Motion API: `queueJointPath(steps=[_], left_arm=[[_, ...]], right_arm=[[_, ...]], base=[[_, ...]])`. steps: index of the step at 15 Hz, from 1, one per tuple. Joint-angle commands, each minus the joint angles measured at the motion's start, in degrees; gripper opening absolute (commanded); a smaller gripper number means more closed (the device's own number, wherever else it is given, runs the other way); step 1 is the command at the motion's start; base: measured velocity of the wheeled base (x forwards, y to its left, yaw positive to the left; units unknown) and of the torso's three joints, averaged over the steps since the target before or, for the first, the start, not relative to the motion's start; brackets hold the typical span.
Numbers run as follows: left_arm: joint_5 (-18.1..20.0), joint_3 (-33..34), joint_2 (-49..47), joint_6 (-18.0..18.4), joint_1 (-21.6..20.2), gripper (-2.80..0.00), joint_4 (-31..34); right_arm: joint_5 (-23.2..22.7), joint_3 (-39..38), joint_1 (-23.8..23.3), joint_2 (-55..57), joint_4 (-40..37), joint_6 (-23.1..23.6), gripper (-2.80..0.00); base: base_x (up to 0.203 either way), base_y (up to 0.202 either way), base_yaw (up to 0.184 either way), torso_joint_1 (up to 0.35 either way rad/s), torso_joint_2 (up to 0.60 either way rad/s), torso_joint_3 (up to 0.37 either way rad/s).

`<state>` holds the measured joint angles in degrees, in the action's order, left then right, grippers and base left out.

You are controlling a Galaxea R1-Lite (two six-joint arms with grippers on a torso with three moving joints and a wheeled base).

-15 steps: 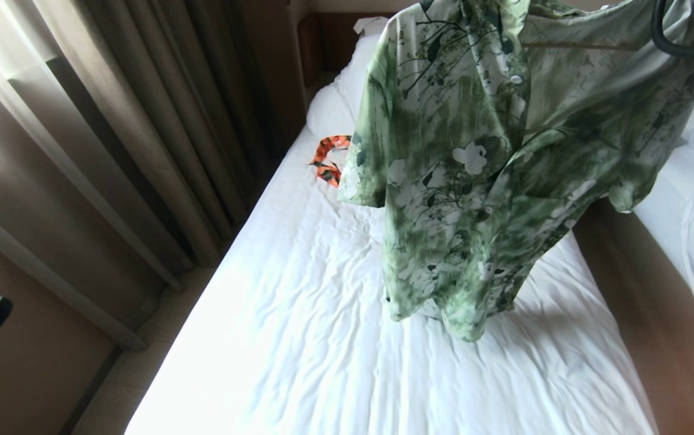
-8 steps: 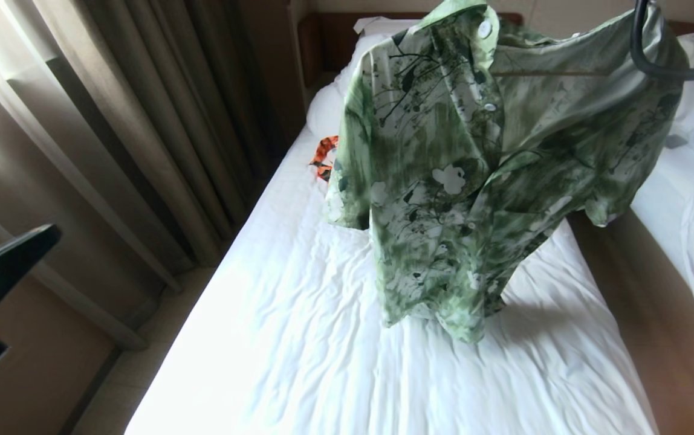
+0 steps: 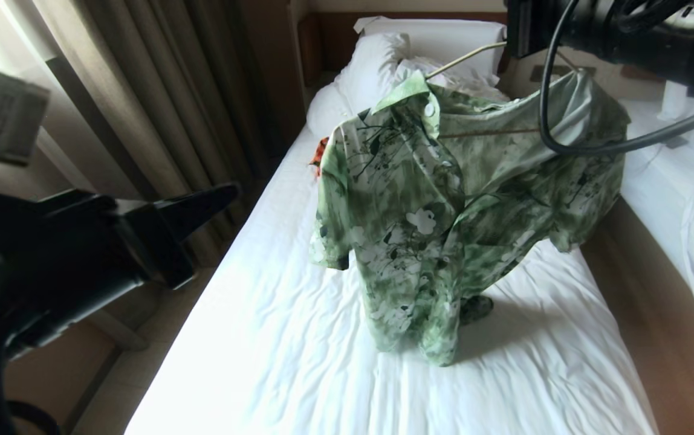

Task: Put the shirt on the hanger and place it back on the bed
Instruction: Take the clothes hanger out of the clothes

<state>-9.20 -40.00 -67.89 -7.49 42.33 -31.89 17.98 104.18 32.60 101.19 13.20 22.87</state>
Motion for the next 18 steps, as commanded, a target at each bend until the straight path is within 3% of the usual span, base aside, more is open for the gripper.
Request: queueJointPath(steps=[1,6,7,9,14,18], left_arm=[[-1.17,-5.03,-9.23,-0.35,5.35,-2.80,-0.34],[-5.05,-15.96,-25.06,-0.60,9.00,-2.80,-1.31],[-5.23,-17.01,-27.04,-0.44,9.11,0.00,-2.21],[-6.43,-21.86,-31.04,-0.36,9.17,0.00,-3.81],[-15.28,-32.00,-39.93,-0.17,9.49,0.00,-4.05],[-15.95,-33.21,-39.95,2.90,8.32,0.00,-4.32]], right_arm=[[0.71,-0.03,0.02,4.47,0.23,0.16,-2.80],[1.62,0.16,0.01,8.57,5.34,0.39,-2.80],[1.62,0.31,0.09,8.42,5.34,0.42,-2.80],[1.54,0.42,0.19,8.15,5.34,0.42,-2.80],[1.71,0.50,1.68,7.97,5.34,0.42,-2.80],[1.78,0.21,2.07,7.72,5.34,0.35,-2.80]], base=[[0.000,0.000,0.000,0.000,0.00,0.000],[0.000,0.000,0.000,0.000,0.00,0.000],[0.000,0.000,0.000,0.000,0.00,0.000],[0.000,0.000,0.000,0.000,0.00,0.000],[0.000,0.000,0.000,0.000,0.00,0.000],[0.000,0.000,0.000,0.000,0.00,0.000]])
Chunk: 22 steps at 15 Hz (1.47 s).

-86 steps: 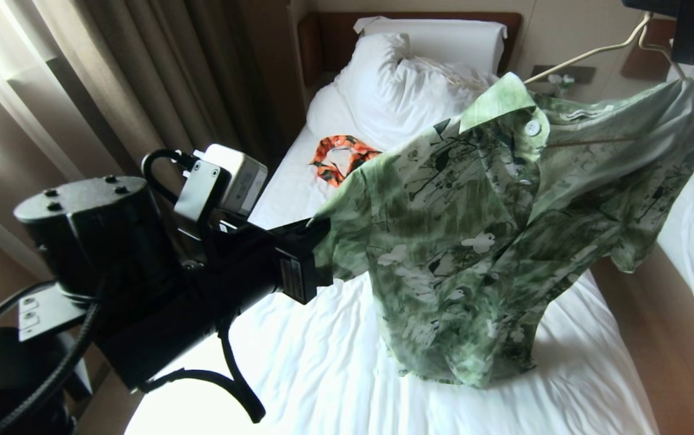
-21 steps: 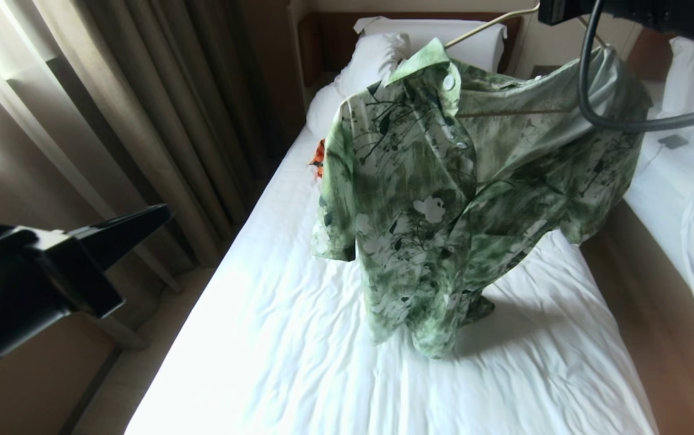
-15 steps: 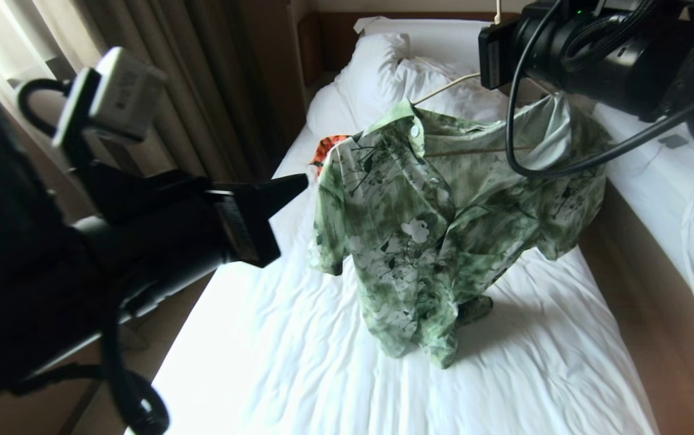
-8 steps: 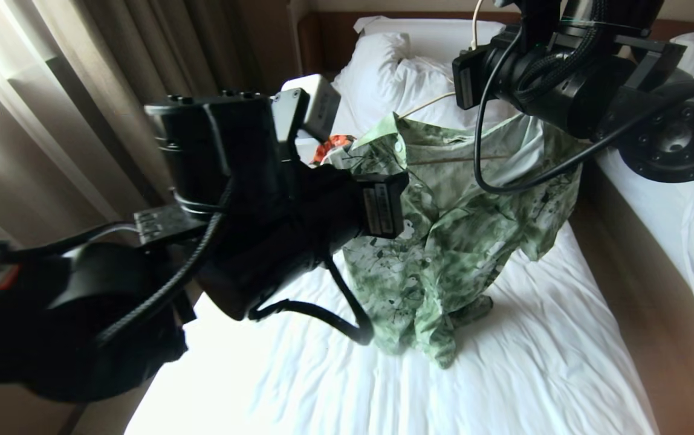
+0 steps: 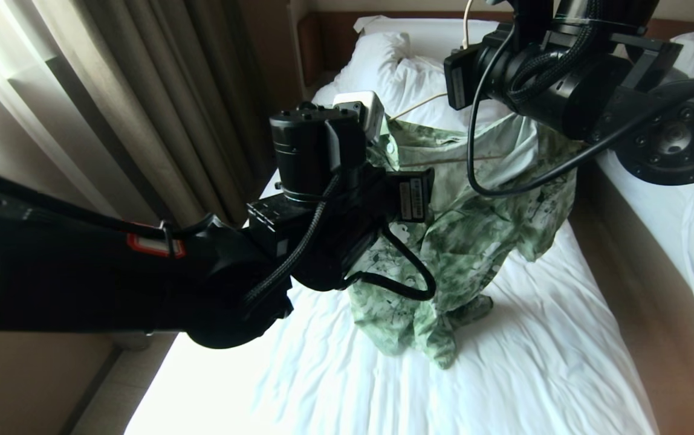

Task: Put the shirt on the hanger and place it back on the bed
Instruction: Take the clothes hanger out of the clothes

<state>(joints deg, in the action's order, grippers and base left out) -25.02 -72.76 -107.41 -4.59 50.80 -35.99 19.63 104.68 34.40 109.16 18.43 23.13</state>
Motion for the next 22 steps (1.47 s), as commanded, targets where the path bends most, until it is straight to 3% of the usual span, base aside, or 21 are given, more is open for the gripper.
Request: queueJointPath(steps=[1,3,4,9,13,19,22], left_arm=[[-0.37,-0.63,-0.37,0.05,-0.24,0.00,-0.22],[-0.38,-0.98,-0.17,0.10,-0.74,0.00,-0.31],[-0.38,-0.99,-0.07,0.12,-0.79,-2.80,-0.31],[-0.38,-0.48,0.16,1.84,-1.69,-2.80,-1.42],[-0.45,1.73,3.02,3.53,-4.69,-2.80,-4.34],[1.05,13.78,14.67,2.93,-7.87,-2.80,-4.45],[1.53,18.94,17.79,1.36,-13.03,-2.80,-4.48]], right_arm=[[0.15,-0.54,0.65,-0.40,0.11,-0.01,-2.80],[0.15,-0.74,1.02,-0.83,0.11,-0.01,-2.80],[0.21,-1.06,1.02,-1.00,0.11,-0.01,-2.80],[0.15,-3.08,1.02,-2.78,0.11,-0.01,-2.80],[0.15,-5.51,0.69,-4.55,0.11,-0.01,-2.80],[0.15,-6.33,-2.14,-5.62,0.11,-0.10,-2.80],[0.15,-6.33,-3.50,-5.71,0.11,0.16,-2.80]], base=[[0.000,0.000,0.000,0.000,0.00,0.000],[0.000,0.000,0.000,0.000,0.00,0.000],[0.000,0.000,0.000,0.000,0.00,0.000],[0.000,0.000,0.000,0.000,0.00,0.000],[0.000,0.000,0.000,0.000,0.00,0.000],[0.000,0.000,0.000,0.000,0.00,0.000],[0.000,0.000,0.000,0.000,0.00,0.000]])
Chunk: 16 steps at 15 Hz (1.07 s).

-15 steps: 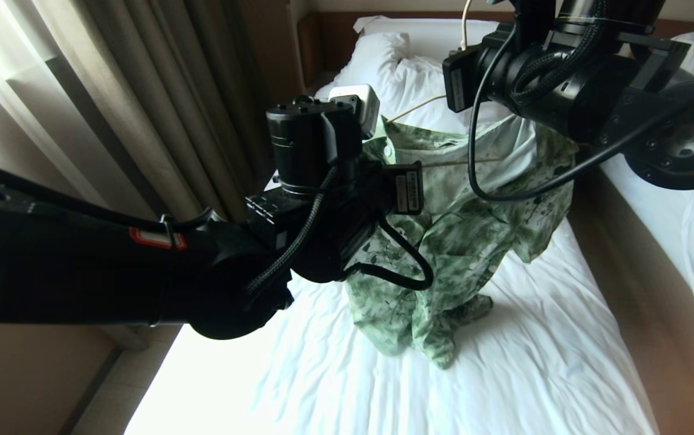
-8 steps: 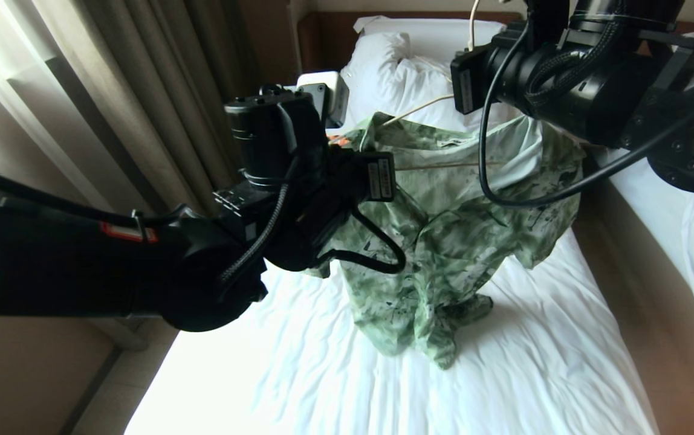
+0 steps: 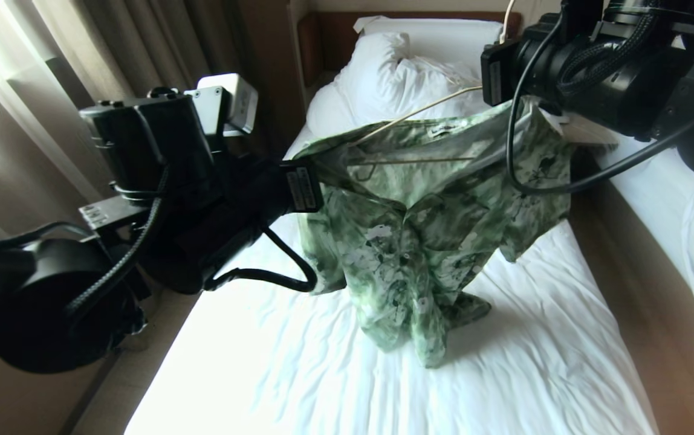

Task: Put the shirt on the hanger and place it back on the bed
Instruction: Take the clothes hanger out of the clothes

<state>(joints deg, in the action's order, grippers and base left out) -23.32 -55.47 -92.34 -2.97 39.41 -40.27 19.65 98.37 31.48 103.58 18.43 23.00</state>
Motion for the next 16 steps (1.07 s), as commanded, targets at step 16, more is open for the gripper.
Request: queueJointPath(steps=[16], left_arm=[[5.13,12.85,-4.17,-5.64,-8.83,-2.80,-5.26]], right_arm=[[0.12,1.89,-1.88,6.37,3.09,1.86,-2.80]], base=[[0.000,0.000,0.000,0.000,0.00,0.000]])
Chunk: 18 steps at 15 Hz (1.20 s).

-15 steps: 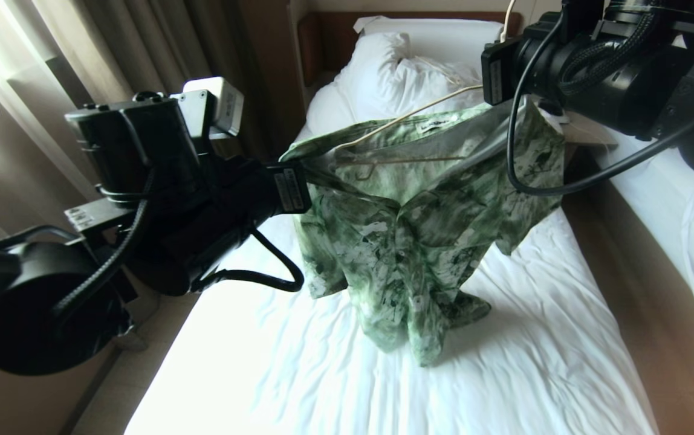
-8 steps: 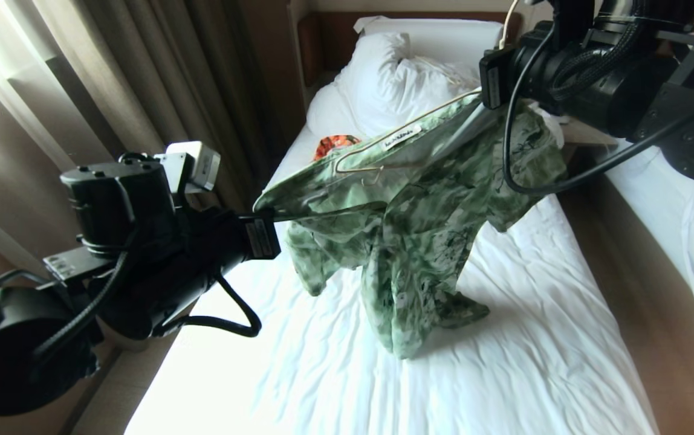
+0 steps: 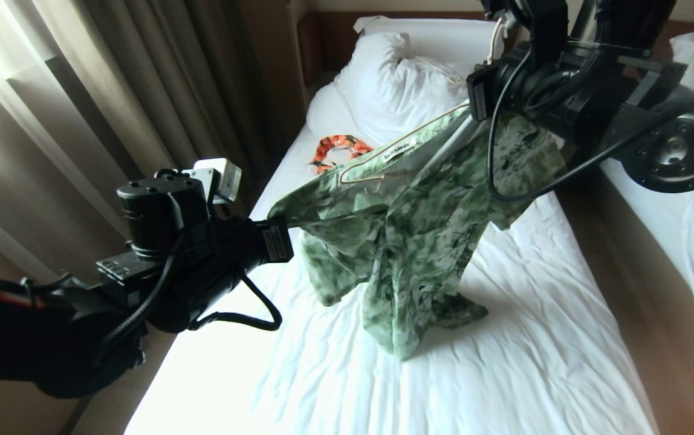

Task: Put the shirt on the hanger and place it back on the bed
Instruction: Take the clothes hanger out of the clothes

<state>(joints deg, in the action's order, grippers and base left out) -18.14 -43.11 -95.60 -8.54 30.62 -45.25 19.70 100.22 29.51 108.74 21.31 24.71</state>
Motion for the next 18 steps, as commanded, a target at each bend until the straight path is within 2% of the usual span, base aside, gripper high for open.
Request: queueJointPath(steps=[1,3,8,13,15,18], left_arm=[[-0.06,0.84,-1.08,-0.18,-0.20,0.00,-0.34],[0.60,2.07,-0.88,-0.51,-1.04,0.00,-0.83],[2.15,9.14,-0.52,-0.15,-4.39,0.00,-10.09],[1.85,7.40,0.09,1.07,-2.09,0.00,-9.32],[2.23,9.63,0.49,0.74,-3.24,0.00,-9.65],[1.88,10.46,1.91,0.86,-2.67,0.00,-9.35]], right_arm=[[0.08,0.06,0.11,1.47,0.30,0.08,-2.80],[0.08,-0.02,0.35,1.82,0.46,-0.01,-2.80],[0.45,-0.38,0.89,2.76,0.50,-0.46,-2.80],[1.31,-0.46,2.13,2.53,0.57,-0.54,-2.80],[1.39,-0.64,2.13,2.53,0.86,-1.01,-2.80],[1.48,-1.20,2.60,2.54,1.36,-2.45,-2.80]], base=[[0.000,0.000,0.000,0.000,0.00,0.000],[0.000,0.000,0.000,0.000,0.00,0.000],[0.000,0.000,0.000,0.000,0.00,0.000],[0.000,0.000,0.000,0.000,0.00,0.000],[0.000,0.000,0.000,0.000,0.00,0.000],[0.000,0.000,0.000,0.000,0.00,0.000]])
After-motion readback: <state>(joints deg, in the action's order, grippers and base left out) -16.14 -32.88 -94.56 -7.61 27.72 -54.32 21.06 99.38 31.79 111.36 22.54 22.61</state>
